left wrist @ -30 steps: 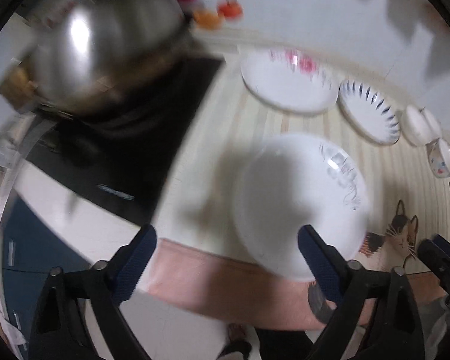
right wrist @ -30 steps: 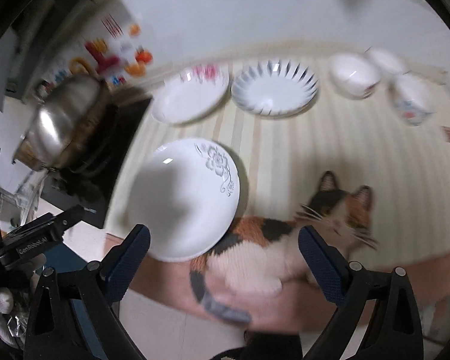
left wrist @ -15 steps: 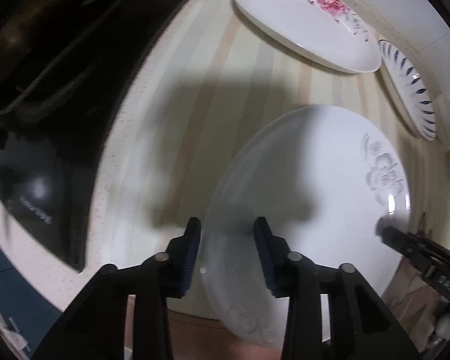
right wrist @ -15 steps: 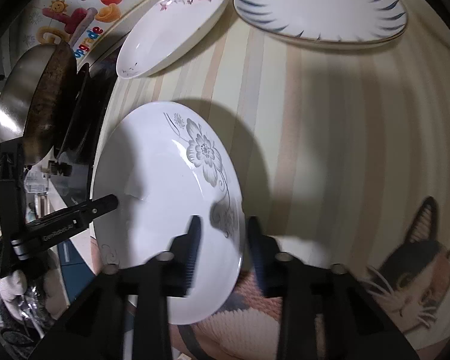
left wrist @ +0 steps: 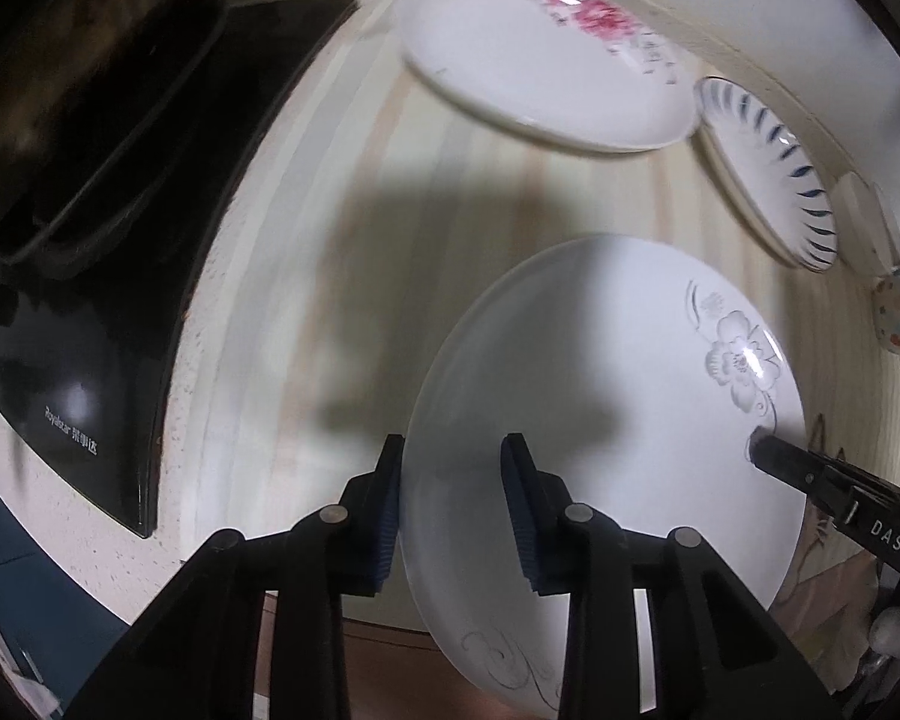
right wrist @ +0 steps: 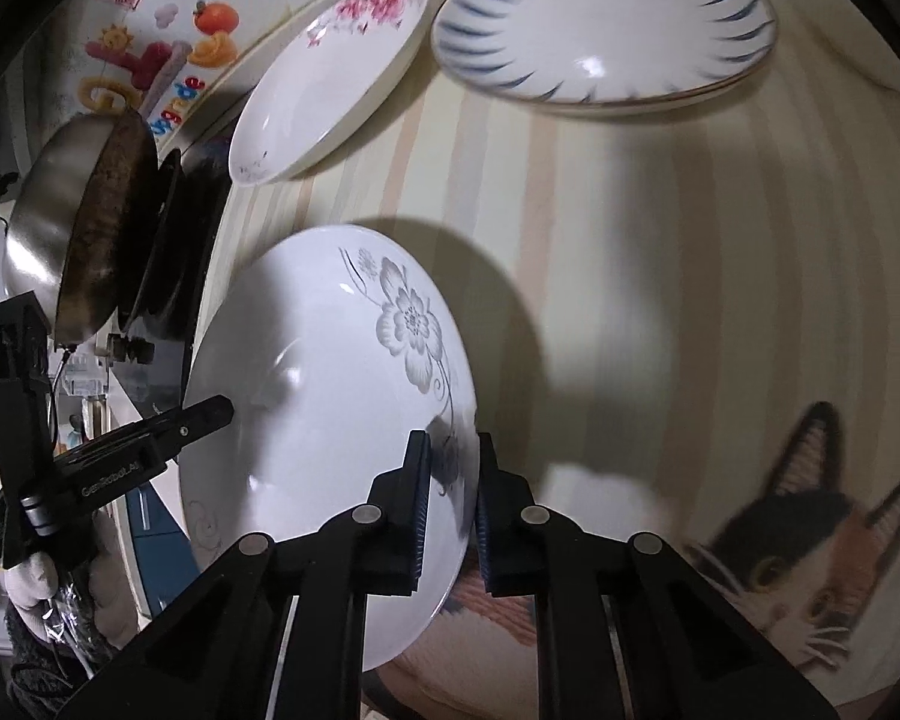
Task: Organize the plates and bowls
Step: 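Close both grippers on the grey-flower plate rim and lift it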
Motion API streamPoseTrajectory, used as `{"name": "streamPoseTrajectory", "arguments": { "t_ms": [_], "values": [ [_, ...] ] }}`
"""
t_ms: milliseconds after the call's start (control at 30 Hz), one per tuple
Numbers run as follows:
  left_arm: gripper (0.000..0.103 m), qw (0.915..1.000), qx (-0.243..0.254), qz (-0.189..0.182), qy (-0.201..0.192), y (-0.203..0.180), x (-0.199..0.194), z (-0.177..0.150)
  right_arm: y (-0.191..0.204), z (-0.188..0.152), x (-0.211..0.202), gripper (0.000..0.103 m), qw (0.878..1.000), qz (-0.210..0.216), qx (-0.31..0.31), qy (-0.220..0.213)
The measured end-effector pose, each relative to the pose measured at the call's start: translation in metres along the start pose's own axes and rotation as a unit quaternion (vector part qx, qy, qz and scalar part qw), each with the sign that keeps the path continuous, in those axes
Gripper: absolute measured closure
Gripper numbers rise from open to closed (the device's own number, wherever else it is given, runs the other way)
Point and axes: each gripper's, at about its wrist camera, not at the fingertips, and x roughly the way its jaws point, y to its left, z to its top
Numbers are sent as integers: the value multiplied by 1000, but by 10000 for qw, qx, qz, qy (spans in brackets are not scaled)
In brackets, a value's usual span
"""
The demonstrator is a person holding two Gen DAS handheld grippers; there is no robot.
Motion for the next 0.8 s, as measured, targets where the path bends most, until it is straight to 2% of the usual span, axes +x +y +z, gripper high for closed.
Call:
{"name": "streamPoseTrajectory", "arguments": {
  "t_ms": [233,433,567,800],
  "values": [
    [74,9992,376,-142,-68,-54,-11,9,-35,-4,-45,88,9994,-29,194,-300],
    [74,9973,697,-233,14,-98,-2,15,-77,-9,-76,88,9977,-149,443,-487],
    [74,9960,838,-268,125,-123,8,13,-103,-12,-87,88,9964,-195,602,-559],
    [74,9951,943,-204,230,-141,20,7,-129,-20,-86,88,9957,-239,772,-462]
  ]
}}
